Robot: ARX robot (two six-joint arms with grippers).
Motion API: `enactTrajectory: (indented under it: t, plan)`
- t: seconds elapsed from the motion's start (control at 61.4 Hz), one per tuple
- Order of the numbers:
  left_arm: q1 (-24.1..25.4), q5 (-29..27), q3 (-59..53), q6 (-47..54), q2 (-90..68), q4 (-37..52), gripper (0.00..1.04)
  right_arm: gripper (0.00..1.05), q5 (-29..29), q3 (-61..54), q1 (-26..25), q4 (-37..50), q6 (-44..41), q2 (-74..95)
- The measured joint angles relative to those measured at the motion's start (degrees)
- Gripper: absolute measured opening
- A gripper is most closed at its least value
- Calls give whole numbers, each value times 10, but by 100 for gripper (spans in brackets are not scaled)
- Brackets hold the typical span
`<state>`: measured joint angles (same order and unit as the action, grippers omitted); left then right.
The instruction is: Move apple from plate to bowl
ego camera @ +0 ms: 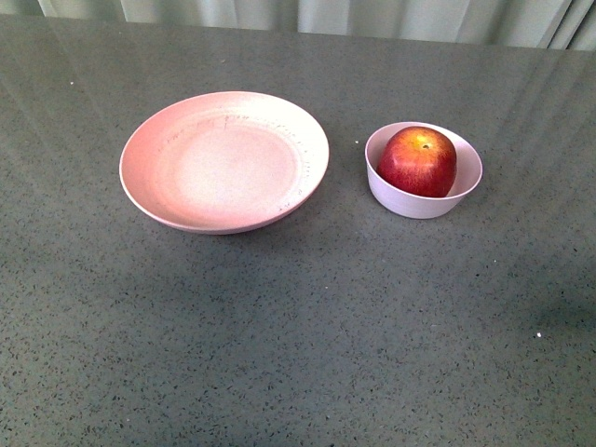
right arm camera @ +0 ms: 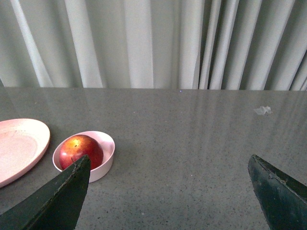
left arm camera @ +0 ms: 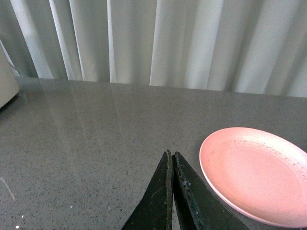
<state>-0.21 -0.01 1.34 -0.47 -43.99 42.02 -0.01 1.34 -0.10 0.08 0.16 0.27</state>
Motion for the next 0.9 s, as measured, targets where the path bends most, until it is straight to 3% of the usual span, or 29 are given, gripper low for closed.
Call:
enactTrajectory:
  t: [0.896]
  plan:
    - [0,0,-5,0,277,-257,2,96,0,0,0,0,0,0]
